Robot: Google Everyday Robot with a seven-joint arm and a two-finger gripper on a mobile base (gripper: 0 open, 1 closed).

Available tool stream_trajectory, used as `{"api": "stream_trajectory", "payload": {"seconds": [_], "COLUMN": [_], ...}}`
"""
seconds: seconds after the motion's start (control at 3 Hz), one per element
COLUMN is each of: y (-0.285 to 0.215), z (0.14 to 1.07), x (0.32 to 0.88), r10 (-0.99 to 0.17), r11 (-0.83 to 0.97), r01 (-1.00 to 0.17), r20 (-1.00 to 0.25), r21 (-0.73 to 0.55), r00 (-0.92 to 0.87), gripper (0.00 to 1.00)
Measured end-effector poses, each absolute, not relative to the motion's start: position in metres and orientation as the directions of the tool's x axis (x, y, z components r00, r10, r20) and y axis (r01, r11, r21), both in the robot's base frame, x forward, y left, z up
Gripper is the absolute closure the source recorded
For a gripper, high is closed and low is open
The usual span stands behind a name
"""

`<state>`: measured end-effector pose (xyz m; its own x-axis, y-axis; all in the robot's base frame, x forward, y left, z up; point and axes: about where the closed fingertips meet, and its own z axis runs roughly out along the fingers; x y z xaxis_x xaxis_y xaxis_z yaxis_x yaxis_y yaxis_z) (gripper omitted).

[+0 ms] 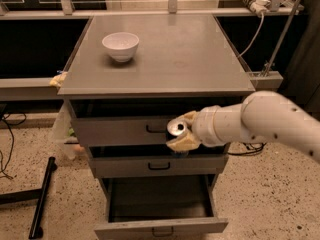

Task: Pick pepsi can from bottom drawer and place on counter

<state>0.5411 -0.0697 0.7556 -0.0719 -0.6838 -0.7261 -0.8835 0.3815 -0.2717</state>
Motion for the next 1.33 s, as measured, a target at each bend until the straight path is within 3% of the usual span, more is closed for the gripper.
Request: {"api": "stream_trajectory", "payload": {"seconds": [0.33, 0.67, 1.0, 1.33], "y": [-0.067, -0.08, -0.094, -0.094], "z": [0.834, 0.961, 1.025, 1.025], "x": [0.552, 0.561, 0.558, 0.558], "r10": [-0.688, -0.802, -0.845, -0.845], "r11": [0.344, 0.316, 0.331, 0.331], "r01": [-0.88, -0.817, -0.767, -0.767], "r20": [-0.726, -0.596, -0.534, -0.534], "r21": [-0.328, -0.482, -0.55, -0.55], "r00": [0.002, 0.041, 0.019, 0.019], "gripper": [1.0, 1.0, 1.0, 1.0]}}
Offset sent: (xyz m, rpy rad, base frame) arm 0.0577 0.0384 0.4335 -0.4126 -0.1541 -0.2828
